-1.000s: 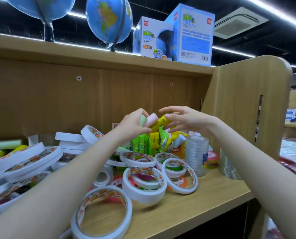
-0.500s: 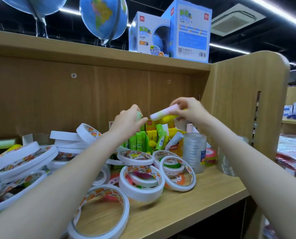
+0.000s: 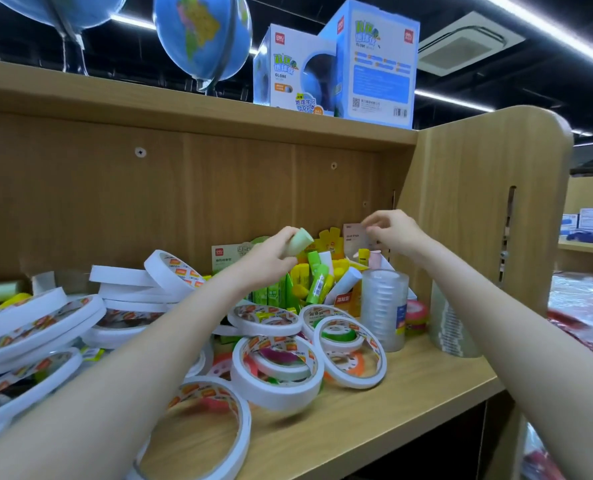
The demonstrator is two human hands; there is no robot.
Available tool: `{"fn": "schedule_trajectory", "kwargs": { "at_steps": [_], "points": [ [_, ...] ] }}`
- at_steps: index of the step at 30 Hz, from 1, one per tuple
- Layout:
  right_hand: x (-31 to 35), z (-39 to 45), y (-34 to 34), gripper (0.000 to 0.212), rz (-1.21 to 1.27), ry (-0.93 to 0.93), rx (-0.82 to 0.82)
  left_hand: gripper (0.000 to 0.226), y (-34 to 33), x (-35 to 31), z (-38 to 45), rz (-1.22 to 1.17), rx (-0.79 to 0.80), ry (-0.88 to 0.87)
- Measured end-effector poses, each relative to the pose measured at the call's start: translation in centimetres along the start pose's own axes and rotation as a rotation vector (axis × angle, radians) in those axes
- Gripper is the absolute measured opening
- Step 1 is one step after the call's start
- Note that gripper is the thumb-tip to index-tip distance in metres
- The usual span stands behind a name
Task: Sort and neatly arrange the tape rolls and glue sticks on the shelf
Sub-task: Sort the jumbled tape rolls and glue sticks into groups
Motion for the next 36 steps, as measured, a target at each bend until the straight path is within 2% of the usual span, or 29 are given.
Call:
{"fn": "schedule_trajectory", "kwargs": {
  "at_steps": [3, 5, 7, 9, 11, 13, 14, 15, 17, 19, 22, 28, 30, 33, 36],
  "points": [
    [3.1, -2.2, -0.1, 0.019, 0.342, 0.080, 0.332, 0.039, -0.9, -0.4, 0.2, 0.016, -0.011, -0.048],
    [4.1, -3.2, -0.5, 0.023, 0.380, 0.113, 0.445, 0.035, -1.5, -0.7, 0.5, 0.035, -0.040, -0.059],
    [4.3, -3.5, -0.9, 0.023, 0.360, 0.161, 0.446, 0.036, -1.9, -0.9, 0.8, 0.022, -0.073, -0.045],
    [3.9, -3.0, -1.0, 0.018, 0.356, 0.151, 0.355, 0.039, -1.8, -0.8, 0.9, 0.010, -0.110, -0.021],
    [2.8, -1.8, -1.1, 0.014, 0.242, 0.092, 0.123, 0.036, -1.0, -0.2, 0.9, 0.046, -0.136, 0.001],
    [1.2, -0.4, -1.3, 0.013, -0.060, 0.020, -0.134, 0.029, 0.1, 0.8, 0.6, 0.130, -0.113, 0.017],
    [0.5, -0.1, -1.5, 0.016, -0.197, -0.018, -0.198, 0.028, 0.6, 1.2, 0.3, 0.169, -0.097, 0.017],
    [-0.1, 0.2, -1.8, 0.020, -0.294, -0.052, -0.197, 0.027, 1.0, 1.5, -0.1, 0.199, -0.086, 0.010],
    [-0.9, 0.3, -2.5, 0.030, -0.381, -0.108, -0.059, 0.027, 1.5, 1.9, -0.7, 0.244, -0.087, -0.018],
    [-0.8, 0.0, -2.6, 0.032, -0.417, -0.127, 0.085, 0.027, 2.0, 2.0, -1.1, 0.268, -0.110, -0.038],
    [0.3, -0.2, -1.8, 0.031, -0.404, -0.111, 0.152, 0.027, 3.0, 1.8, -2.0, 0.301, -0.176, -0.079],
    [6.4, -2.0, -2.6, 0.025, -0.188, 0.130, 0.142, 0.024, 6.5, 1.8, -5.9, 0.460, -0.353, -0.186],
    [9.3, -3.3, -4.2, 0.023, -0.096, 0.214, 0.176, 0.022, 8.7, 2.5, -7.9, 0.480, -0.406, -0.156],
    [13.9, -5.3, -7.4, 0.018, 0.077, 0.323, 0.317, 0.022, 12.2, 4.1, -11.7, 0.515, -0.456, -0.077],
    [19.0, -7.4, -10.8, 0.017, 0.246, 0.427, 0.417, 0.022, 15.6, 5.8, -16.2, 0.561, -0.448, 0.051]
  ]
}}
Point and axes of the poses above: each hand's wrist, its own z-axis towards the middle knuckle, its own y-axis out of the back of the hand, x = y × z, the point moved 1 cm from there along z, towards the middle knuckle, and after that the axes turned 5 degrees about -x, right-handed, at the moved point
